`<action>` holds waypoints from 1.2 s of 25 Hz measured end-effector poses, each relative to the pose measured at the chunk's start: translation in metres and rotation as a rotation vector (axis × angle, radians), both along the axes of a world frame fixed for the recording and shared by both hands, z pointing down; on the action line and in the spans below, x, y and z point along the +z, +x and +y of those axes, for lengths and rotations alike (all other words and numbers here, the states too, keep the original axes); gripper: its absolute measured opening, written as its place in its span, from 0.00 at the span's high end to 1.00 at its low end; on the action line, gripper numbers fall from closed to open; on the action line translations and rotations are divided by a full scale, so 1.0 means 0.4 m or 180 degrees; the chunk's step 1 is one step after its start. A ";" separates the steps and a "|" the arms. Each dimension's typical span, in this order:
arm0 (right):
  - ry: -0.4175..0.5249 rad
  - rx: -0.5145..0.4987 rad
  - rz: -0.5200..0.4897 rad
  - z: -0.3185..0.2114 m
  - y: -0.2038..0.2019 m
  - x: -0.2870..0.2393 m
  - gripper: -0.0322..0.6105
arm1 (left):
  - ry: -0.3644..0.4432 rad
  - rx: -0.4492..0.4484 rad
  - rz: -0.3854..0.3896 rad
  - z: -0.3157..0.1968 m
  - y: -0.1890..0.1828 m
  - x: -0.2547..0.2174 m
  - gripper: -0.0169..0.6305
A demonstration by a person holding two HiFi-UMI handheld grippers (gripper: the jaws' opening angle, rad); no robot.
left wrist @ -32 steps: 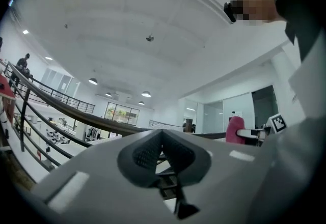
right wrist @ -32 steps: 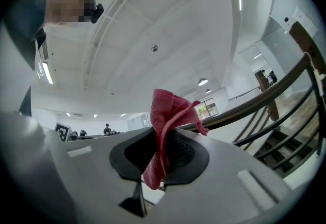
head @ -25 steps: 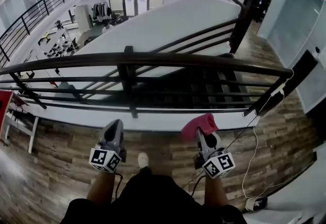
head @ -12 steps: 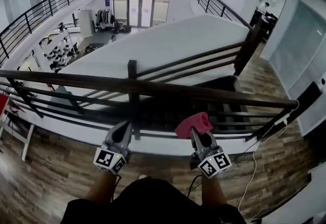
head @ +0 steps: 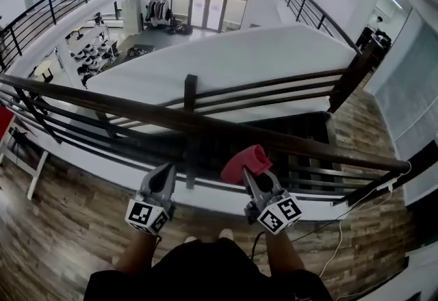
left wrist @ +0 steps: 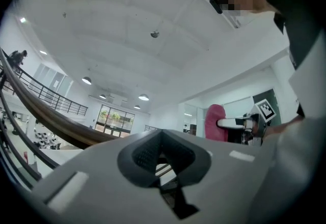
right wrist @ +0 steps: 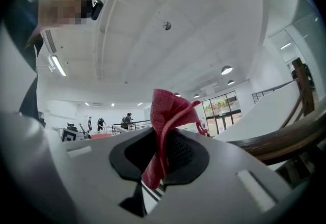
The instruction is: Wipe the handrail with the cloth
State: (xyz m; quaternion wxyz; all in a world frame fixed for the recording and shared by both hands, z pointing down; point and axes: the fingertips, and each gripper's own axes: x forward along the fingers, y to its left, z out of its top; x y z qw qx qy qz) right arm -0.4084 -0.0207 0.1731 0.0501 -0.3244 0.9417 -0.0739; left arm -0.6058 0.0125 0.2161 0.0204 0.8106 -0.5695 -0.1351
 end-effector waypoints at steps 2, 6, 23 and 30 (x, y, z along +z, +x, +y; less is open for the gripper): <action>-0.0041 -0.0123 -0.0013 -0.028 -0.033 0.008 0.88 | -0.0021 -0.0113 -0.0012 -0.011 -0.009 0.006 0.97; -0.0081 -0.0334 0.0003 -0.107 -0.098 0.009 0.88 | 0.0003 -0.0262 -0.0108 -0.053 -0.007 -0.018 0.97; -0.0322 -0.0697 0.1889 -0.390 -0.413 0.166 0.88 | -0.0131 -0.0664 -0.0327 -0.100 -0.023 -0.015 0.97; 0.0003 -0.0519 0.2689 -0.399 -0.432 0.201 0.88 | -0.0198 -0.0506 -0.0292 -0.099 -0.033 -0.002 0.97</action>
